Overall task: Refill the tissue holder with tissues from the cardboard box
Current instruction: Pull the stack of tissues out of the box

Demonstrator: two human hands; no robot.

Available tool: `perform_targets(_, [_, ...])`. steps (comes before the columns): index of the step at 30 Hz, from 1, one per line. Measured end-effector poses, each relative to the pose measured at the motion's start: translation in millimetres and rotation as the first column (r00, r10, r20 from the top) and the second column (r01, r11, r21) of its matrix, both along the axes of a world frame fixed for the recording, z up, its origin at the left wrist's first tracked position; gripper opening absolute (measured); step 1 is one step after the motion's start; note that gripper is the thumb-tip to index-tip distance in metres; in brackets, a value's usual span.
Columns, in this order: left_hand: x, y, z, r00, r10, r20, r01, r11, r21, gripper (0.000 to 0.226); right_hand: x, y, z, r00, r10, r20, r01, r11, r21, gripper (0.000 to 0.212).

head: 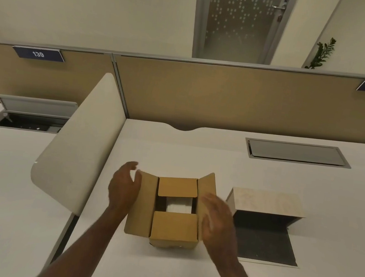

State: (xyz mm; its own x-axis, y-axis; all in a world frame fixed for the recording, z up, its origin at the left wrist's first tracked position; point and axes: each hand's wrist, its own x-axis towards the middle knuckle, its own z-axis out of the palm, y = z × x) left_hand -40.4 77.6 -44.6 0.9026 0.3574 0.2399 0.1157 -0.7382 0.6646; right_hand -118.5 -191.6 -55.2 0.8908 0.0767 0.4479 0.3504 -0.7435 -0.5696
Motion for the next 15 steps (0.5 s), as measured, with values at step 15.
perform_targets(15, [58, -59, -6, 0.678, -0.438, -0.59, 0.726, 0.525, 0.445, 0.079, 0, 38, 4, 0.956, 0.041, -0.291, -0.127, 0.951, -0.282, 0.032])
